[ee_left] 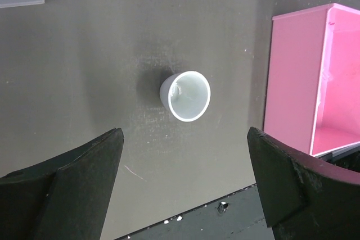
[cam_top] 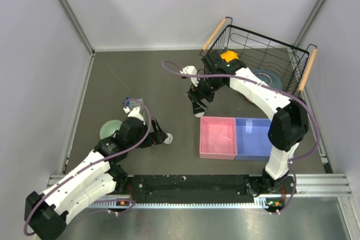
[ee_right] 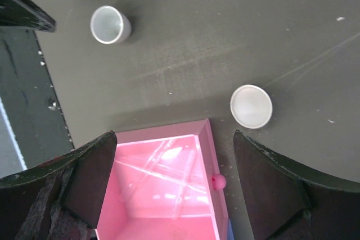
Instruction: Organize the chemistry lab equipment
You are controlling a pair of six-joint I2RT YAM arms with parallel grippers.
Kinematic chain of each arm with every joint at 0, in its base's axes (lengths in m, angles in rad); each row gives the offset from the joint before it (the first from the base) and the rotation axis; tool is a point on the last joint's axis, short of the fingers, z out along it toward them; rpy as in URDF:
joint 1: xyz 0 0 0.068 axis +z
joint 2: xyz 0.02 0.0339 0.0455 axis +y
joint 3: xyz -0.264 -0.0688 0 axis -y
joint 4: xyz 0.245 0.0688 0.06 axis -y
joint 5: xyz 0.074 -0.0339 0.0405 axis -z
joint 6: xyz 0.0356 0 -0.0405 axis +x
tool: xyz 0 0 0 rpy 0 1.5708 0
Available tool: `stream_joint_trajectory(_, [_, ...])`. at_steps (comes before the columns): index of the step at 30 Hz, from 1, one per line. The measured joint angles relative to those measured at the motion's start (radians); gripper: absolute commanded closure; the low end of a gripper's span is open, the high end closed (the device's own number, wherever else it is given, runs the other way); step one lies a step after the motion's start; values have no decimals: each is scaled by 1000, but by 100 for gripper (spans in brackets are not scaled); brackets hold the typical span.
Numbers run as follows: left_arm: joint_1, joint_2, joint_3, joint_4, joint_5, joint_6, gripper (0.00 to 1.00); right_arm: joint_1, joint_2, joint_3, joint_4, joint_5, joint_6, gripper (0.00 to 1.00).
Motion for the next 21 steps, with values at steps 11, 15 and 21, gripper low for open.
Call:
stream_joint_trajectory(11, [2, -16, 1, -39, -34, 14, 4, 90, 5, -8, 3, -144, 62, 16])
stream_joint_trajectory(15, [3, -36, 16, -79, -61, 18, 4, 168, 31, -8, 8, -155, 81, 16])
stream_joint_trajectory(21, [4, -86, 36, -170, -147, -18, 4, 231, 88, -8, 13, -138, 108, 16])
